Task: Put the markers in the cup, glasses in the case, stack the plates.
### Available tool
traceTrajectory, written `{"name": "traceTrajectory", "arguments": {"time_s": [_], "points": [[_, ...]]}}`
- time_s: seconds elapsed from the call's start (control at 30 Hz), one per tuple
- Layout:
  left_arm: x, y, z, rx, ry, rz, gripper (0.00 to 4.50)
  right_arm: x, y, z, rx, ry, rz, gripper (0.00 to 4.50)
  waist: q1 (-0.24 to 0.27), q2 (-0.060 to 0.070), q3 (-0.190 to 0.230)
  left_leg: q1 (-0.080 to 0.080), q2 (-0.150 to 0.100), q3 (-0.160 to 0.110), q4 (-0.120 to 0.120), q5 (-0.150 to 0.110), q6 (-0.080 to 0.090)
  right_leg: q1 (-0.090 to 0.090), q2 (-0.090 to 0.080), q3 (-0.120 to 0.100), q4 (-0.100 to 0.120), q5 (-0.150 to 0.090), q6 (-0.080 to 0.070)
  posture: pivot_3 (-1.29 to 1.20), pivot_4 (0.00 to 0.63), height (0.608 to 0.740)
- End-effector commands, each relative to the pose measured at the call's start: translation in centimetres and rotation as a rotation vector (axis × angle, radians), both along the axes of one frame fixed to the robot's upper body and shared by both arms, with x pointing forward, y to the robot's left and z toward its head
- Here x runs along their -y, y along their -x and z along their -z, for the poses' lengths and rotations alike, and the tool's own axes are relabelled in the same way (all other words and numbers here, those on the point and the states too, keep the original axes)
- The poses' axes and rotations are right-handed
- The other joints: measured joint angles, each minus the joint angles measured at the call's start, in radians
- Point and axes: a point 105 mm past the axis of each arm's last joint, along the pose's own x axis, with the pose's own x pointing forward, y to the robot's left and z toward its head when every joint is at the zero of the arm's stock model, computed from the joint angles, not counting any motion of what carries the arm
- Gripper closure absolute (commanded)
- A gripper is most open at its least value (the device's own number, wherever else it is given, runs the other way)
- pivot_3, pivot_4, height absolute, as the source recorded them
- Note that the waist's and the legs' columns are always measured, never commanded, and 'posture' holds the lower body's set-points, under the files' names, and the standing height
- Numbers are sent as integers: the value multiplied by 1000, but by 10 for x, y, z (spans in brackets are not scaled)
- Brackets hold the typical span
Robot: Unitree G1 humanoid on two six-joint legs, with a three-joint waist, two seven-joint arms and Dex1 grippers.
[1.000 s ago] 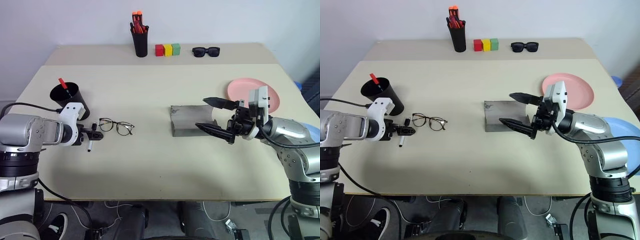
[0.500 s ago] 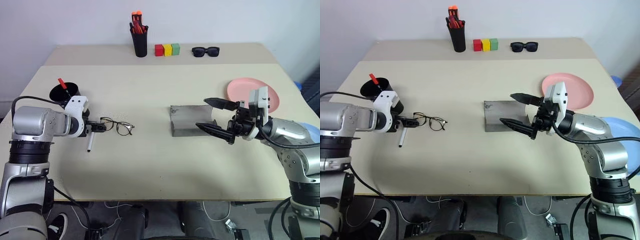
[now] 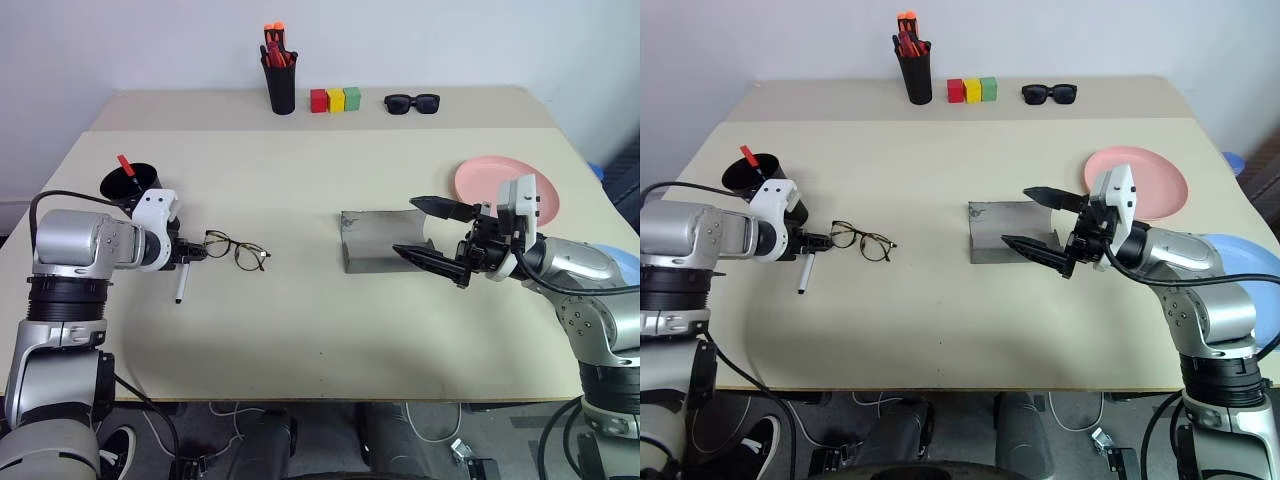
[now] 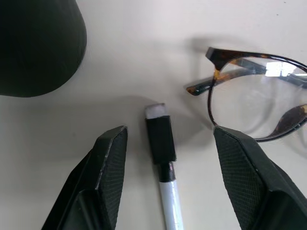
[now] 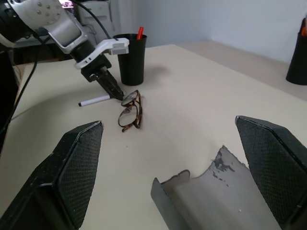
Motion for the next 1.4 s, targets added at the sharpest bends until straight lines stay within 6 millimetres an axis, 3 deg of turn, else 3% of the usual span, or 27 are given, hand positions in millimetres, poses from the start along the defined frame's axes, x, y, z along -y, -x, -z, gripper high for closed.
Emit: {"name": "traceTrajectory", "arguments": {"time_s": [0.03,0.07,0.17,0.3,0.57,0.73,1.13,1.4], "points": [[1,2,-1,3,-9,11,1687,1,0,-13,62,1,6,0,0,0,0,0,0,0,0,0,0,0,0,0,0,0,0,0,150,740],[0,2,-1,4,-10,9,1687,0,0,-13,63,1,5,0,0,0,0,0,0,0,0,0,0,0,0,0,0,0,0,0,150,740],[0,4,0,0,-19,16,2513,-1,-2,-14,69,3,10,0,0,0,0,0,0,0,0,0,0,0,0,0,0,0,0,0,150,740],[-3,6,-1,6,-40,15,4449,-2,-2,-15,71,2,9,0,-1,0,0,0,0,0,0,0,0,0,0,0,0,0,0,0,150,740],[-6,6,-6,15,-43,11,4449,-5,-3,-17,73,0,7,0,-1,0,0,0,0,0,0,0,0,0,0,0,0,0,0,0,150,740],[-11,0,-19,66,-47,-6,4449,-6,-3,-17,74,0,4,0,-1,0,0,0,0,0,0,0,0,0,0,0,0,0,0,0,150,740],[0,7,-42,82,-43,71,4449,-6,-4,-20,80,-6,1,0,-3,0,0,-1,0,0,0,0,0,0,0,0,-1,0,0,0,150,740],[10,11,-58,116,-68,116,4449,-11,10,-20,57,-4,-92,0,-3,0,0,-1,0,0,0,0,0,0,0,0,-1,0,0,0,150,740]]}}
